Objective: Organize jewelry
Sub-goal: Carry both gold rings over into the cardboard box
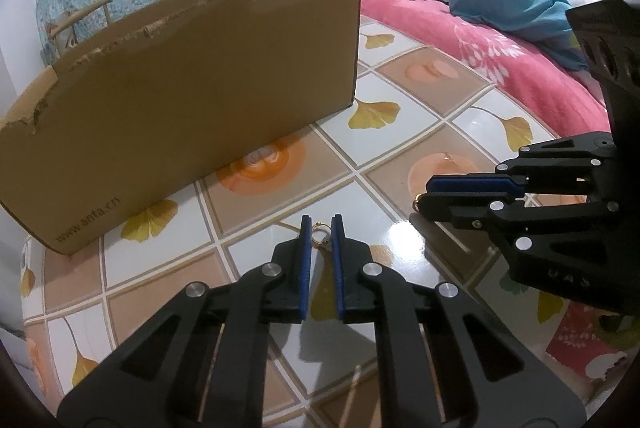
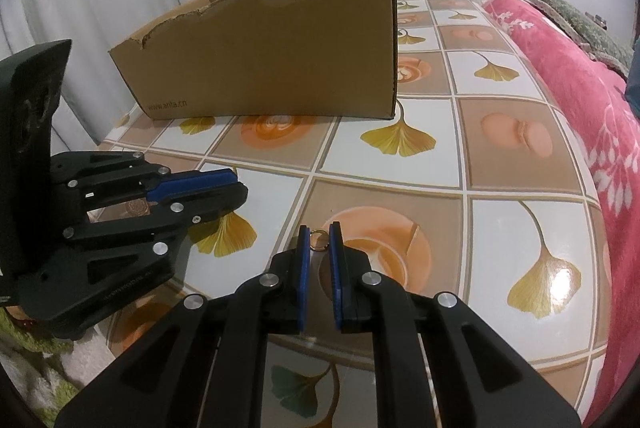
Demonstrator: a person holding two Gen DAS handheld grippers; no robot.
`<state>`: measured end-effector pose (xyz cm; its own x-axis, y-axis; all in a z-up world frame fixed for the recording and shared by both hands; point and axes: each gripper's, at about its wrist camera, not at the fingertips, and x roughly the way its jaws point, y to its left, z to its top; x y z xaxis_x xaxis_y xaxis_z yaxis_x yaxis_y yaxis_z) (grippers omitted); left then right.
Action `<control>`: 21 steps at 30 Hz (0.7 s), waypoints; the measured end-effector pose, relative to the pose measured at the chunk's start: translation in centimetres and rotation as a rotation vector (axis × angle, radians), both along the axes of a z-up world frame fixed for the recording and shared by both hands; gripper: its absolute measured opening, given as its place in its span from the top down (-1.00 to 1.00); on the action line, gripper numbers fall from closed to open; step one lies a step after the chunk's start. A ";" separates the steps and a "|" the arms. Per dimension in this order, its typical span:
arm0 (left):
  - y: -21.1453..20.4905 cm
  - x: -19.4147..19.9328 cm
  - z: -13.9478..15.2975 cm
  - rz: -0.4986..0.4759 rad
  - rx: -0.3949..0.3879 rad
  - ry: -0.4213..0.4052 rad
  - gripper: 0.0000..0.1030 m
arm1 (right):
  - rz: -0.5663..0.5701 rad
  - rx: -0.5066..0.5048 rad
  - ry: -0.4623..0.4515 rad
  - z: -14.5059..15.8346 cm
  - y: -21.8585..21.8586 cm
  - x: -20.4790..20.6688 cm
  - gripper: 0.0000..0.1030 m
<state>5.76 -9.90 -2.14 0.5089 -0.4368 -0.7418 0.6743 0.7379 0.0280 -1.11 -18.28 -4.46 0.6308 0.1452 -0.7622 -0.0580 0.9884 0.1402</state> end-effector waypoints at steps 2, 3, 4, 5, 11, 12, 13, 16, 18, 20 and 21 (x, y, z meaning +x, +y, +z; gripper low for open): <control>0.1 -0.2 0.1 -0.002 0.007 -0.009 0.83 | -0.001 -0.001 -0.001 0.1 0.1 -0.1 0.81; 0.2 -0.3 0.1 -0.002 0.010 -0.013 0.83 | -0.001 -0.002 -0.001 0.2 0.1 -0.2 0.81; 0.2 -0.4 0.1 -0.001 0.012 -0.015 0.83 | -0.001 -0.004 -0.004 0.4 0.1 -0.2 0.81; 0.3 -0.5 0.2 -0.001 0.011 -0.017 0.83 | 0.000 -0.005 -0.006 0.5 0.2 -0.3 0.81; 1.3 -1.0 1.6 0.015 -0.008 -0.047 0.83 | 0.001 -0.020 -0.040 2.1 0.7 -0.9 0.81; 1.6 -1.2 2.1 0.017 -0.015 -0.057 0.83 | 0.001 -0.021 -0.047 2.4 0.8 -1.1 0.81; 1.7 -1.3 2.5 0.019 -0.020 -0.064 0.83 | 0.001 -0.022 -0.053 2.7 0.8 -1.2 0.81; 2.3 -1.8 4.4 0.019 -0.043 -0.102 0.83 | 0.002 -0.024 -0.089 4.5 1.2 -1.5 0.81; 2.8 -2.1 6.1 0.016 -0.065 -0.138 0.83 | 0.004 -0.019 -0.115 5.6 1.3 -1.5 0.81; 3.2 -2.1 7.8 0.013 -0.091 -0.170 0.83 | 0.013 -0.016 -0.154 7.3 1.5 -1.4 0.81; 3.4 -1.9 8.8 0.012 -0.103 -0.191 0.83 | 0.019 -0.018 -0.184 8.4 1.6 -1.2 0.81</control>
